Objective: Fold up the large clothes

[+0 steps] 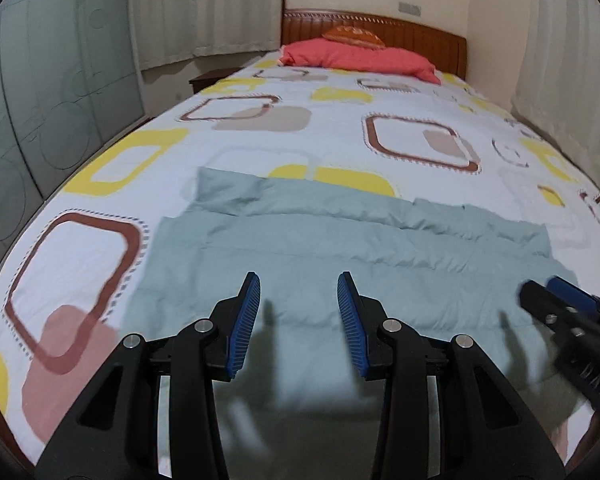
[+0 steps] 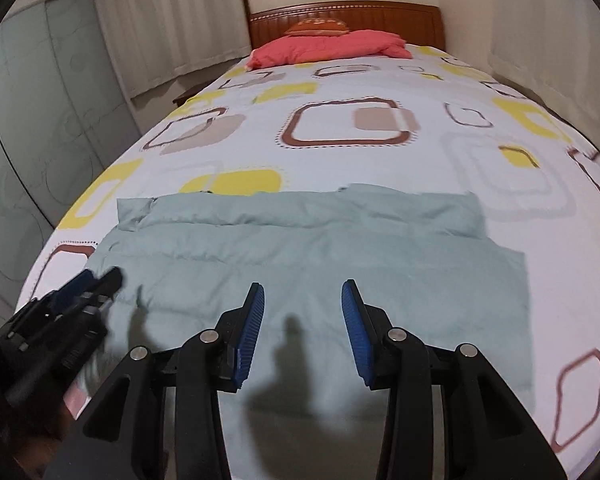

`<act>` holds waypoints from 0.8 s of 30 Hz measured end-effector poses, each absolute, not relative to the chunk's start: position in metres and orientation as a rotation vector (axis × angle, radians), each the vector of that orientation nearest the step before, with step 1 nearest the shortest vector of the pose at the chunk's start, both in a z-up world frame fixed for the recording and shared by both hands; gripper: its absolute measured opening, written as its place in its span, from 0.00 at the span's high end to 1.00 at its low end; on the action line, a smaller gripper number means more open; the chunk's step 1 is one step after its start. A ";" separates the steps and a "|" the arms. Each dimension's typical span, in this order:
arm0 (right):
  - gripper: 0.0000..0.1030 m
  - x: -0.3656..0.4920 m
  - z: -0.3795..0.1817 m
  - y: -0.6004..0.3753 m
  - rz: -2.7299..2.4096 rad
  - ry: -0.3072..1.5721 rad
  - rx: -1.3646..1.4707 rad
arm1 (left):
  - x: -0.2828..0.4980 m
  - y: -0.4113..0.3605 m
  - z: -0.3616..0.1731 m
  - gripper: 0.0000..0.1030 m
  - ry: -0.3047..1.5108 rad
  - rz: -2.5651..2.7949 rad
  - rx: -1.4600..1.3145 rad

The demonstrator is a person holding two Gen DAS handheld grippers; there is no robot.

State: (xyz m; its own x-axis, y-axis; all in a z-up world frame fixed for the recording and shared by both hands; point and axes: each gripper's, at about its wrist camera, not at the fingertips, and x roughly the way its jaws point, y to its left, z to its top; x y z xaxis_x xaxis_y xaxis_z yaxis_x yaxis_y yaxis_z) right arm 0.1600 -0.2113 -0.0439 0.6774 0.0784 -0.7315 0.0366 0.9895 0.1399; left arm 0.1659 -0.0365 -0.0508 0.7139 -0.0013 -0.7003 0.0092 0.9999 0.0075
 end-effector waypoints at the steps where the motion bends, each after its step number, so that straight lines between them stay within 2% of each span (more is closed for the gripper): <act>1: 0.60 0.163 -0.047 -0.207 0.024 0.833 0.143 | 0.170 -0.040 -0.056 0.62 0.791 -0.001 0.020; 6: 0.60 0.174 -0.079 -0.195 0.016 0.891 0.120 | 0.180 -0.043 -0.082 0.63 0.837 0.019 0.048; 9: 0.60 0.177 -0.096 -0.191 0.008 0.910 0.097 | 0.182 -0.046 -0.092 0.69 0.841 0.014 0.074; 12: 0.60 0.179 -0.106 -0.186 -0.002 0.920 0.069 | 0.184 -0.048 -0.099 0.71 0.851 0.015 0.076; 24: 0.61 0.181 -0.116 -0.186 -0.001 0.908 0.092 | 0.184 -0.046 -0.104 0.71 0.857 0.004 0.056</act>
State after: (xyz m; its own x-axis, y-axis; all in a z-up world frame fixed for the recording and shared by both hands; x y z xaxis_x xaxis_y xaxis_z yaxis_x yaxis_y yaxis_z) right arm 0.1808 -0.1859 -0.1158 0.6157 0.0382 -0.7870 0.0394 0.9961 0.0791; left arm 0.1837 -0.0463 -0.1036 0.6550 0.0264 -0.7551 0.0189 0.9985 0.0512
